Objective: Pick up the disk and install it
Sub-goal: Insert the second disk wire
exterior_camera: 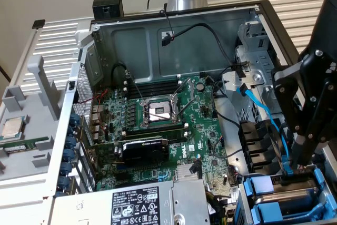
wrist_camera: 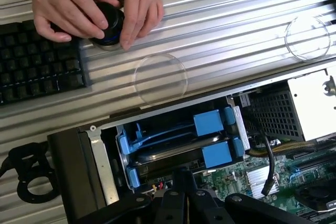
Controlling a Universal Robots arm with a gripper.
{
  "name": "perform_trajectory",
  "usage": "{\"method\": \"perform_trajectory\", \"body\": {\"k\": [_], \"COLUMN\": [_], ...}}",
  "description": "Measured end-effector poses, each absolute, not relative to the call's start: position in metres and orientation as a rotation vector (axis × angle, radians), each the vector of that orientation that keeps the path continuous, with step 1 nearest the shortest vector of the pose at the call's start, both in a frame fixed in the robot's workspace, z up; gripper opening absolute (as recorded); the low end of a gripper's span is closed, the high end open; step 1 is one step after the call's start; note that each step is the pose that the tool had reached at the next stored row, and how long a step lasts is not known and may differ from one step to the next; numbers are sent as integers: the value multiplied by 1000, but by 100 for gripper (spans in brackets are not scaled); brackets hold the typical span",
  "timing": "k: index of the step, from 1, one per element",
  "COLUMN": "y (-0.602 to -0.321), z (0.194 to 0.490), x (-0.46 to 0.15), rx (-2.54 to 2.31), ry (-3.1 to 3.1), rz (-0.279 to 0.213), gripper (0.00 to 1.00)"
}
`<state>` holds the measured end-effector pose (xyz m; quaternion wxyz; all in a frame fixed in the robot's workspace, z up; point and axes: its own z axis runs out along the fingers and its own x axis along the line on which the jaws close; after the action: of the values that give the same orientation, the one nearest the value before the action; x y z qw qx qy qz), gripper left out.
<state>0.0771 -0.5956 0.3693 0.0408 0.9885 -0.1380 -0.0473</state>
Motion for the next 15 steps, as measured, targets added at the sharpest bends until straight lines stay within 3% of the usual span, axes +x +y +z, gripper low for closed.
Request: {"method": "perform_trajectory", "body": {"k": [15], "y": [-591], "z": [368], "x": [77], "rx": [3041], "ry": [-242], "rz": [-136], "gripper": [11]}}
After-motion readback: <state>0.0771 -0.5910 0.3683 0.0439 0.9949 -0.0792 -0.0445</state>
